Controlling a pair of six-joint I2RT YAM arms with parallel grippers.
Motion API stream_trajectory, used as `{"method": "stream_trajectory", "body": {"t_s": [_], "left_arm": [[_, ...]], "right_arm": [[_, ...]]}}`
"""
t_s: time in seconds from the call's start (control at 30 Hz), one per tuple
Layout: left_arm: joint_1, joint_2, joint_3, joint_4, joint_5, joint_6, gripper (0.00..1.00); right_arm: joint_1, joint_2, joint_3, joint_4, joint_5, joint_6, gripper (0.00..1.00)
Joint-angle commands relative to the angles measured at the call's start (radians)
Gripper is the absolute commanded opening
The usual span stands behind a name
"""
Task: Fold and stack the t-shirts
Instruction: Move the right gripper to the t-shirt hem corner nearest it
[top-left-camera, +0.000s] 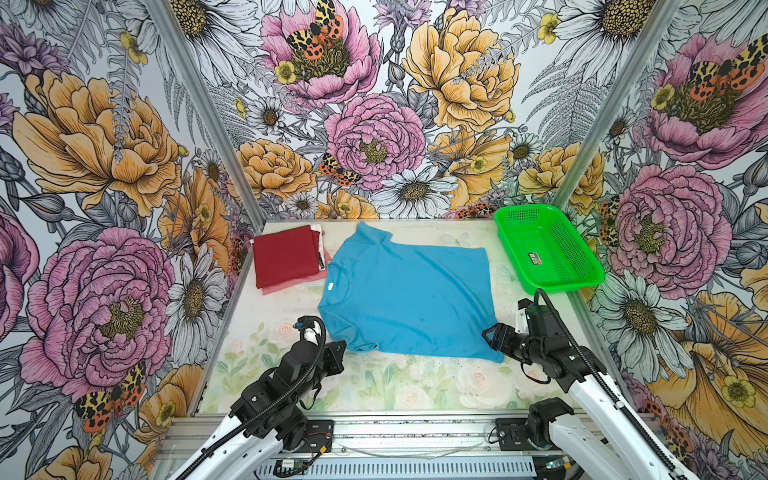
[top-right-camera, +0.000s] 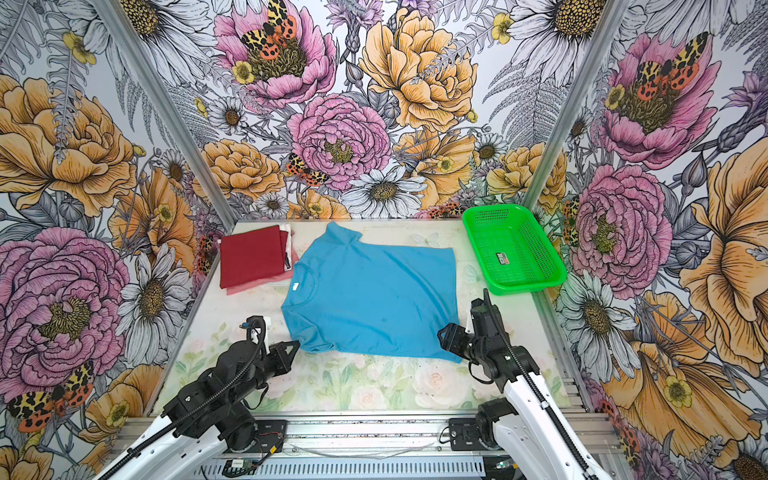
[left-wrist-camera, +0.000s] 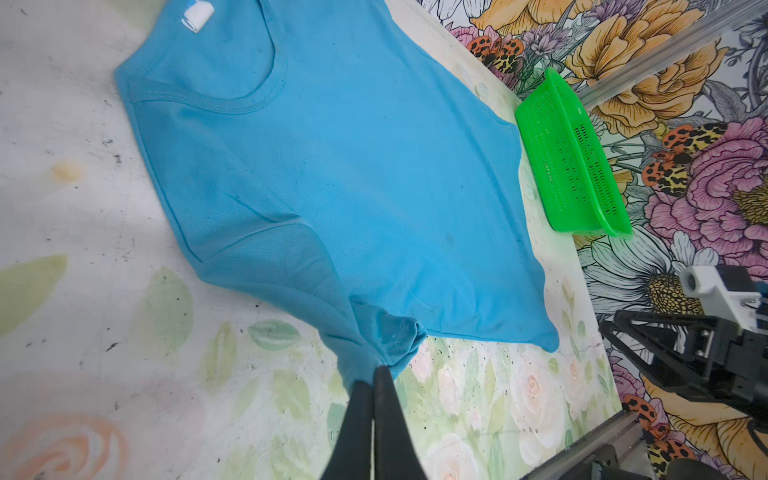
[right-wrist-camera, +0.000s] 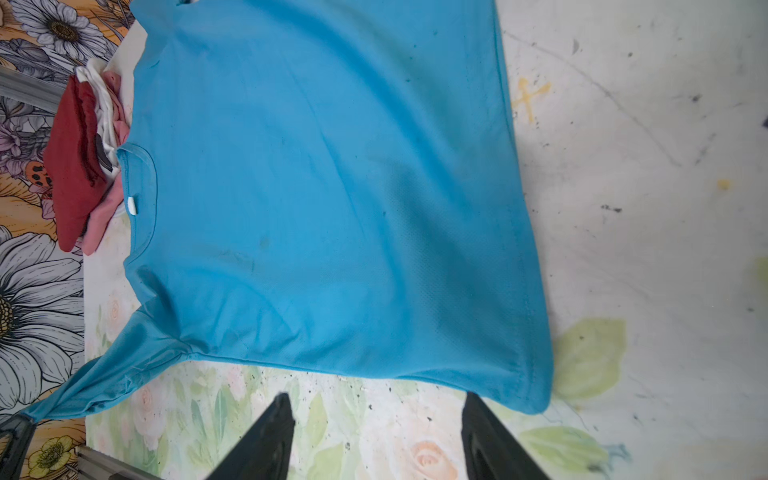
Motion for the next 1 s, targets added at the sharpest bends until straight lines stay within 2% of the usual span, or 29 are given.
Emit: {"method": "stream_trajectory", "body": {"t_s": [0.0,0.13,0.33,0.5,0.63,0.83,0.97], "left_arm": [[0.008,-0.019,0.031,-0.028,-0.045,0.030,0.00],[0.010,-0.060,0.025,-0.055,-0.099,0.017,0.00],[0.019,-0.078,0.025,-0.056,-0.101,0.022,0.00],[0.020,-0.078,0.029,-0.059,-0.106,0.024,0.00],[0.019,-0.099,0.035,-0.097,-0.164,0.006,0.00],[0.026,-0.100,0.037,-0.104,-0.182,0.006,0.00],[0.026,-0.105,0.040,-0.115,-0.200,0.004,0.00]], "right_arm": [[0.053,0.031,-0.017,-0.030,0.033,0.030,0.63],[0.122,0.023,-0.086,-0.039,0.146,0.105,0.60],[0.191,0.033,-0.090,-0.039,0.280,0.177,0.54],[0.199,0.117,-0.063,-0.036,0.301,0.192,0.52],[0.205,0.189,-0.036,-0.033,0.301,0.180,0.50],[0.209,0.230,-0.018,-0.036,0.302,0.165,0.45],[0.210,0.279,0.000,-0.037,0.308,0.147,0.36]]}}
